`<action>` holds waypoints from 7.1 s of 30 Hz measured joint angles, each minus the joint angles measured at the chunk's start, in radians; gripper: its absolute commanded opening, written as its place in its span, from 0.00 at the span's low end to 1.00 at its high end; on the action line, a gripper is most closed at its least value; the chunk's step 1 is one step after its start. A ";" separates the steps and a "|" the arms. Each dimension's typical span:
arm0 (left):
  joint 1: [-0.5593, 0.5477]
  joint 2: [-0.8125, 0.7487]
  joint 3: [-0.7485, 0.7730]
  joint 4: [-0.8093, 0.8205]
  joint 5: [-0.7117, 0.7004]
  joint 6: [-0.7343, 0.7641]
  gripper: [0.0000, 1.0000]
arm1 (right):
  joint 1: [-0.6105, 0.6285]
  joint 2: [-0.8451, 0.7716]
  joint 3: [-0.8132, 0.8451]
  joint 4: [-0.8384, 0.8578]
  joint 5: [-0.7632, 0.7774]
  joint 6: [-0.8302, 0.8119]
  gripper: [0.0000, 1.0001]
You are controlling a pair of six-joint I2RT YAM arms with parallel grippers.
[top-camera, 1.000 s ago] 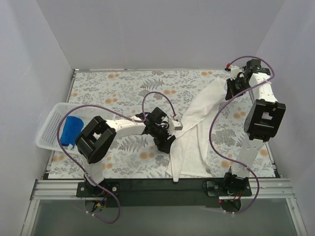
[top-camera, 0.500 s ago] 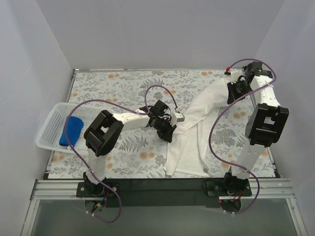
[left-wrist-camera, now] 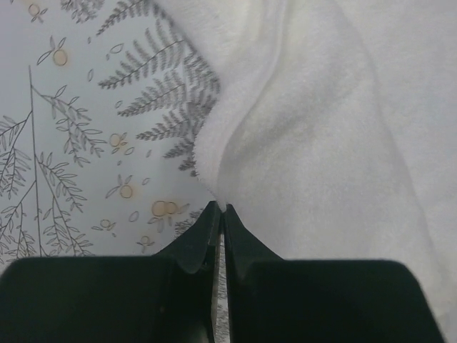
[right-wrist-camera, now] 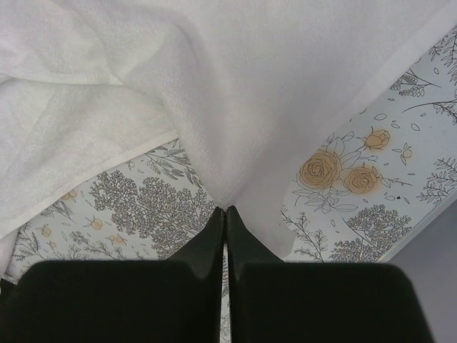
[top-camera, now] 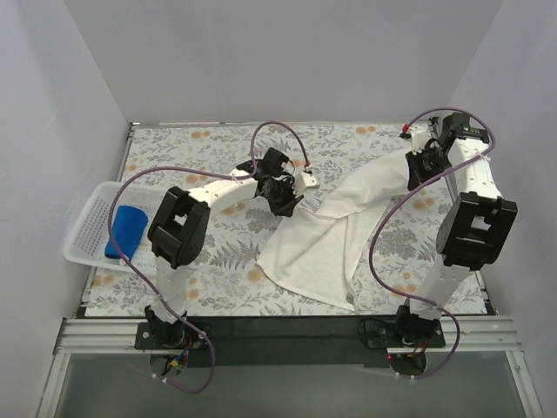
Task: Roll the towels
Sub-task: Flatten the towel
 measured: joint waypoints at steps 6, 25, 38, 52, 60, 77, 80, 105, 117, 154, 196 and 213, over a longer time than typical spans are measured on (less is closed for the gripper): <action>0.075 0.176 0.098 0.019 -0.026 0.053 0.38 | 0.000 0.020 0.018 -0.022 0.001 0.000 0.01; 0.151 -0.230 -0.302 -0.164 -0.031 -0.019 0.53 | 0.000 0.034 0.062 -0.049 0.002 0.001 0.01; 0.080 -0.164 -0.354 -0.129 -0.051 -0.150 0.00 | 0.000 0.051 0.076 -0.056 0.003 0.001 0.01; 0.280 -0.170 0.026 -0.132 -0.263 -0.017 0.00 | -0.018 0.051 0.279 -0.097 0.007 0.041 0.01; 0.331 -0.291 0.079 -0.121 -0.309 0.052 0.00 | -0.079 0.000 0.401 -0.105 0.021 0.050 0.01; 0.327 -0.947 -0.113 -0.085 -0.203 0.098 0.00 | -0.254 -0.720 -0.045 -0.100 -0.050 -0.116 0.01; 0.327 -0.942 -0.100 -0.104 -0.181 0.098 0.00 | -0.254 -0.758 -0.044 -0.084 -0.042 -0.135 0.01; 0.378 0.215 0.385 0.071 -0.384 0.004 0.62 | 0.005 0.363 0.402 0.236 0.227 0.143 0.80; 0.426 -0.030 0.165 -0.105 -0.173 -0.020 0.30 | 0.005 -0.056 -0.018 0.148 0.170 0.068 0.25; 0.280 -0.277 -0.091 -0.294 -0.071 0.078 0.25 | 0.000 -0.233 -0.255 0.037 0.145 -0.068 0.12; 0.111 0.202 0.160 -0.044 0.085 -0.123 0.31 | -0.001 0.579 0.412 0.516 0.312 0.408 0.36; 0.280 0.214 0.322 -0.054 -0.006 -0.180 0.30 | 0.028 0.428 0.293 0.582 0.165 0.413 0.42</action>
